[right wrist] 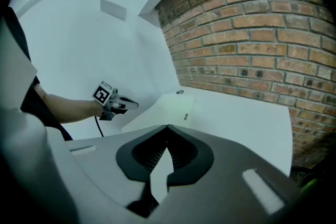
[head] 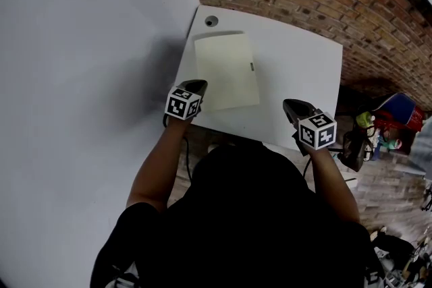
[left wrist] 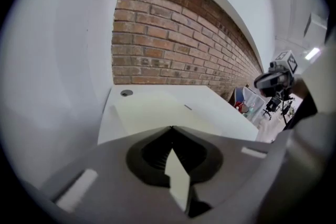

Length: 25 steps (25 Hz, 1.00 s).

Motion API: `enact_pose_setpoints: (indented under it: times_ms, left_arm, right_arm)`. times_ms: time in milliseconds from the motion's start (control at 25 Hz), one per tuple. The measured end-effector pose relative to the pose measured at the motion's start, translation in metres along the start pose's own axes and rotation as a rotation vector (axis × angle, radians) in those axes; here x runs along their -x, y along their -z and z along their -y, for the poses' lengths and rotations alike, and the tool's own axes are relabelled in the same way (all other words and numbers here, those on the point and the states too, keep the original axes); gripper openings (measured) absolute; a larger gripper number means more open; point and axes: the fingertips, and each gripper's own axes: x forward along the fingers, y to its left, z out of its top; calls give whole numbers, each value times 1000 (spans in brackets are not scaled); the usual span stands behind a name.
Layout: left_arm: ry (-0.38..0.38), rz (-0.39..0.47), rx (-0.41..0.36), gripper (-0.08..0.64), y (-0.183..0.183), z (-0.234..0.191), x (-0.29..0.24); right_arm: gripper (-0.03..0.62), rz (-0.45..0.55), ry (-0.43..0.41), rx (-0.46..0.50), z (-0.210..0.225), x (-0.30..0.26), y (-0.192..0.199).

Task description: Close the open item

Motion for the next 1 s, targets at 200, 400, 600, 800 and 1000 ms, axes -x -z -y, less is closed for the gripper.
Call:
enact_pose_setpoints:
  times_ms: [200, 400, 600, 800, 1000]
  left_arm:
    - [-26, 66, -21, 3, -7, -6, 29]
    - [-51, 113, 0, 3, -8, -10, 55]
    - [-77, 177, -7, 3, -18, -11, 81]
    - [-106, 264, -31, 3, -30, -10, 114]
    - [-137, 290, -33, 3, -30, -12, 141]
  right_arm:
    - [0, 56, 32, 22, 4, 7, -23]
    - [0, 95, 57, 40, 13, 15, -44]
    - [0, 137, 60, 62, 9, 17, -61]
    - [0, 159, 40, 93, -4, 14, -72]
    - [0, 180, 11, 112, -14, 13, -84]
